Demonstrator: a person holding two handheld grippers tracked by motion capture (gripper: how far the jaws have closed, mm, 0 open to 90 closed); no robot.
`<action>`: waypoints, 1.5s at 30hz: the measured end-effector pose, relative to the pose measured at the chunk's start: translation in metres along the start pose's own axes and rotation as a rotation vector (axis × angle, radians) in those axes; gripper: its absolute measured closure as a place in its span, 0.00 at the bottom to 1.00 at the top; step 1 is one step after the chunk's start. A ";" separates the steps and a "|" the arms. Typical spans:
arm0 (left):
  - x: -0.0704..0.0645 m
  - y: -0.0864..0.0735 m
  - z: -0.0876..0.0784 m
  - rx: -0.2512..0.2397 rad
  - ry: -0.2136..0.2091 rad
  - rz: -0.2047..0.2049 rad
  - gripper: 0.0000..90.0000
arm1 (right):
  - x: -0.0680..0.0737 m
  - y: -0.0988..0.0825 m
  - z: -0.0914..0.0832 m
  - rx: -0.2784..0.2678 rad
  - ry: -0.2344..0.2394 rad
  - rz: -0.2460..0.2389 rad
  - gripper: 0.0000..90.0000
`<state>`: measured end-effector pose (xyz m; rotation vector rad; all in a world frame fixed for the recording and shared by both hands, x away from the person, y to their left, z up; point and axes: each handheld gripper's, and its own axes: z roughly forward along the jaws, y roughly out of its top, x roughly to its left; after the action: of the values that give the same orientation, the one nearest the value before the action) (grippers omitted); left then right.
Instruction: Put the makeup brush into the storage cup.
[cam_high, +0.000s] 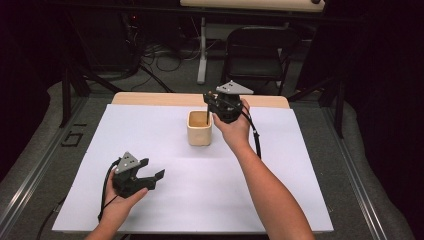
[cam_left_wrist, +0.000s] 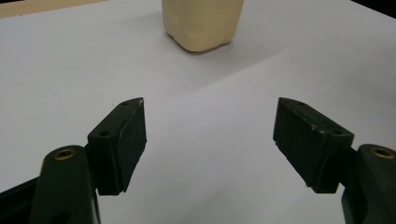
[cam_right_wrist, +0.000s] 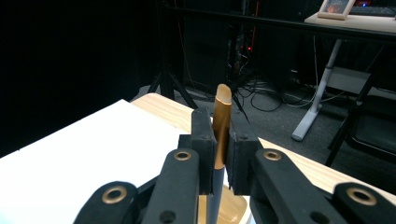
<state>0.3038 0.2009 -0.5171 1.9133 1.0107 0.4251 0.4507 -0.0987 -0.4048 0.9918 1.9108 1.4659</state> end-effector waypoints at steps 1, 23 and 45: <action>0.000 0.000 0.000 0.000 0.000 0.000 0.29 | 0.000 -0.001 0.001 0.001 -0.002 0.004 0.93; 0.001 -0.001 0.001 0.001 0.002 0.003 0.29 | -0.002 -0.033 0.018 0.032 -0.015 0.041 0.93; 0.001 -0.001 0.000 0.002 0.001 0.005 0.29 | 0.006 -0.059 0.029 0.079 -0.012 0.024 0.93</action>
<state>0.3042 0.2016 -0.5180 1.9180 1.0071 0.4282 0.4561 -0.0850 -0.4692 1.0594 1.9680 1.4046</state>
